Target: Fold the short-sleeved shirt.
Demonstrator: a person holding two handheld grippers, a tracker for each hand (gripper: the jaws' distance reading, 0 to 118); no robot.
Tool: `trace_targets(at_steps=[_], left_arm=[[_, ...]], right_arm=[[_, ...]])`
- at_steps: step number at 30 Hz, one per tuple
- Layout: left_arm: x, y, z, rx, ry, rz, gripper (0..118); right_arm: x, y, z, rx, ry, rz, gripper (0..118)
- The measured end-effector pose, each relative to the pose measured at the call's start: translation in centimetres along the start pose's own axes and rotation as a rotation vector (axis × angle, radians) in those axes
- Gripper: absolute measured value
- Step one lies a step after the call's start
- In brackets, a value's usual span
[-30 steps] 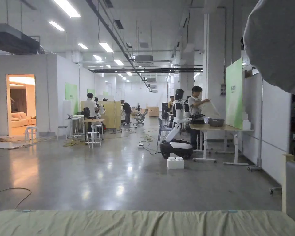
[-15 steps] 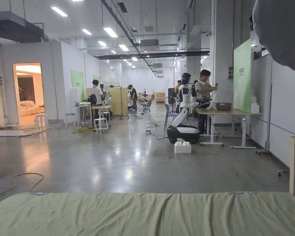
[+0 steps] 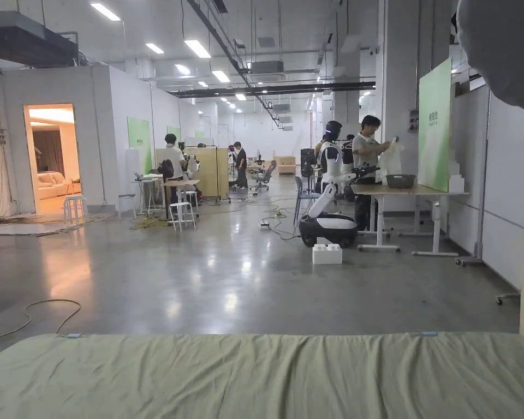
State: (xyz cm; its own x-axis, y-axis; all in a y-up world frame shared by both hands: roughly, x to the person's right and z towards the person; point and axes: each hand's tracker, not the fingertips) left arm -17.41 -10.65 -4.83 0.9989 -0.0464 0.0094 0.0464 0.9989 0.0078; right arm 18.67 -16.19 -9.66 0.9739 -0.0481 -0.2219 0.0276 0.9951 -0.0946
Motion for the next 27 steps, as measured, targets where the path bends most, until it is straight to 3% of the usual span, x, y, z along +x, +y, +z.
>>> trace_targets(at_steps=[25, 27], left_arm=[[0.48, -0.24, -0.18, -0.018, -0.034, -0.012, 4], [0.47, -0.24, -0.15, -0.013, -0.025, -0.012, 13]], right_arm=[[0.37, 0.37, -0.09, -0.005, -0.006, 0.009, 0], [0.32, 0.44, -0.11, -0.003, -0.005, 0.013, 6]])
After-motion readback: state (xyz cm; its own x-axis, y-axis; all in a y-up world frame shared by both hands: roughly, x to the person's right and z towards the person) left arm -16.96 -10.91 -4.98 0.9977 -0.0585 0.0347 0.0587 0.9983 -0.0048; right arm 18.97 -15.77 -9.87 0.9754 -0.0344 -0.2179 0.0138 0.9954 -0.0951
